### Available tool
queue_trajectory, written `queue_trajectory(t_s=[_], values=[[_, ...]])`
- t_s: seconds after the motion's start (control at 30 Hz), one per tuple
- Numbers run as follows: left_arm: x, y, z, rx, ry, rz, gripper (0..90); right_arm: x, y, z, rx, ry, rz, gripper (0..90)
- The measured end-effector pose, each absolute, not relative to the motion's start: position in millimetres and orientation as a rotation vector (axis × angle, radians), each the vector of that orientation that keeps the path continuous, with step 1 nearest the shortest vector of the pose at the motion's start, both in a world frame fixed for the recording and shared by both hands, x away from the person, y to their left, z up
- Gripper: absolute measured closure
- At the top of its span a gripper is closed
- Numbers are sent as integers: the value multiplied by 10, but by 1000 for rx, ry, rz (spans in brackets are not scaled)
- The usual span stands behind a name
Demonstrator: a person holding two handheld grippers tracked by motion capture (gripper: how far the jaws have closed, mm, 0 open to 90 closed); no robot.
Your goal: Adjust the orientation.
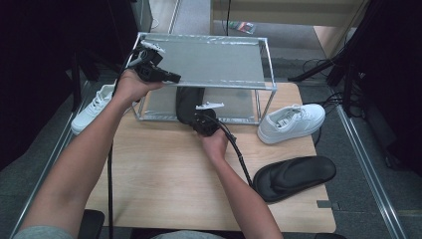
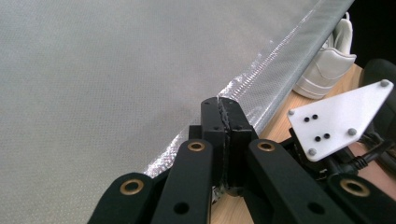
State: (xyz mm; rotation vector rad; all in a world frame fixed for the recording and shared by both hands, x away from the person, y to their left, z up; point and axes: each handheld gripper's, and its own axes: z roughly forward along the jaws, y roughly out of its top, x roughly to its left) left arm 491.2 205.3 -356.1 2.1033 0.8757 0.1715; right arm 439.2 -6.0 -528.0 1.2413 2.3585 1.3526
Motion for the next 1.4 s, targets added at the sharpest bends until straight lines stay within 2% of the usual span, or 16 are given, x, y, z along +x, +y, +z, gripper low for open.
queue_trajectory(t_s=[0.17,0.23,0.27,0.3,0.37,0.4,0.43,0.47,0.6,0.87,1.17,1.4], values=[[4907,2069,-3568,2085,889,158,892,4364,-78,-5247,1235,2402,1343,900],[4911,2074,-3565,2078,897,147,823,4312,-96,-5191,1208,2417,1348,900],[4919,2084,-3551,2070,918,130,823,4312,-96,-5191,1208,2417,1348,900],[4919,2085,-3534,2064,935,116,767,4284,-117,-5151,1175,2423,1358,885],[4889,2076,-3499,2084,920,136,720,4226,-158,-5074,1157,2451,1394,818],[4856,2068,-3464,2084,921,153,671,4206,-174,-5049,1147,2455,1409,782],[4828,2064,-3433,2080,918,164,568,4134,-235,-4981,1119,2472,1451,723],[4763,2061,-3374,2071,902,189,530,4112,-255,-4963,1108,2480,1451,695],[4623,2039,-3276,2086,869,198,441,4003,-353,-4888,1039,2520,1480,611],[4320,1954,-3203,2123,833,184,395,3774,-522,-4743,938,2552,1500,548],[4068,1962,-3308,2134,828,137,379,3526,-760,-4635,847,2588,1496,547],[3833,1952,-3489,2142,818,120,371,3339,-1107,-4595,830,2559,1517,549]])
